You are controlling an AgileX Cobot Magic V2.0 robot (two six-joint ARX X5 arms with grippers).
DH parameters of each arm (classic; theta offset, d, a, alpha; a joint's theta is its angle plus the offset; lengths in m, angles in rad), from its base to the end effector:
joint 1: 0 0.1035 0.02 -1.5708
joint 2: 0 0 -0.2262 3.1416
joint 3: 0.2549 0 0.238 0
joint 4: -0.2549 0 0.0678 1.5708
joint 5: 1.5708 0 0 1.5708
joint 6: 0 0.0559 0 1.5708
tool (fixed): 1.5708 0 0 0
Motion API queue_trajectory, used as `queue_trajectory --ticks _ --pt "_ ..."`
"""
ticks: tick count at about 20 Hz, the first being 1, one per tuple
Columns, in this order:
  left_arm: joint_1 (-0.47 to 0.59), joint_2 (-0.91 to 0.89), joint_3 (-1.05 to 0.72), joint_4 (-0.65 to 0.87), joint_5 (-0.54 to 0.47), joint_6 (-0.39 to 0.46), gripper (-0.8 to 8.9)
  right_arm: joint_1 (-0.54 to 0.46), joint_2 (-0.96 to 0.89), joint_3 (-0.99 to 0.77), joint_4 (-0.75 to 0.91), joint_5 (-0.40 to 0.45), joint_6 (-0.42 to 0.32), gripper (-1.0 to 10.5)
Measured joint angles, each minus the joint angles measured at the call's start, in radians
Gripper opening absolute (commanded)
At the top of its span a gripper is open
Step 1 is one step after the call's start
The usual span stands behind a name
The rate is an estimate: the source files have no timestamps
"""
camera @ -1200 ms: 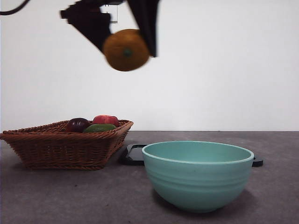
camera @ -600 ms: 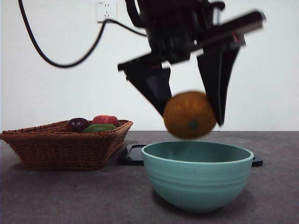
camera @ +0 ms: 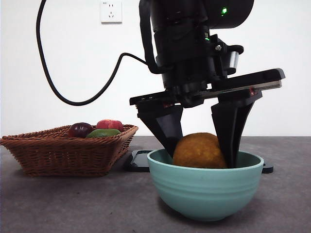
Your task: Pick up the wifruite, put it on the bowl, pick up the plate, put it on desk
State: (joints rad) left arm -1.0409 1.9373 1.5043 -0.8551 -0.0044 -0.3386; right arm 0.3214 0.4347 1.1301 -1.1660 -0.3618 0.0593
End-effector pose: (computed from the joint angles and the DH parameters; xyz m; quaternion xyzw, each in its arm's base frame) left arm 0.1871 -0.3190 0.1537 0.1784 0.5796 -0.3028 0.7352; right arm 0.0509 0.0378 0.3379 0.0319 0.2426 0.3187 0.9157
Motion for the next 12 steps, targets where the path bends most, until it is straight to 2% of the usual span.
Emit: queue_trajectory --ticks 12 --pt "0.0 0.063 0.0 -0.012 0.0 0.018 2.44 0.0 0.0 0.0 0.0 0.022 0.0 6.1"
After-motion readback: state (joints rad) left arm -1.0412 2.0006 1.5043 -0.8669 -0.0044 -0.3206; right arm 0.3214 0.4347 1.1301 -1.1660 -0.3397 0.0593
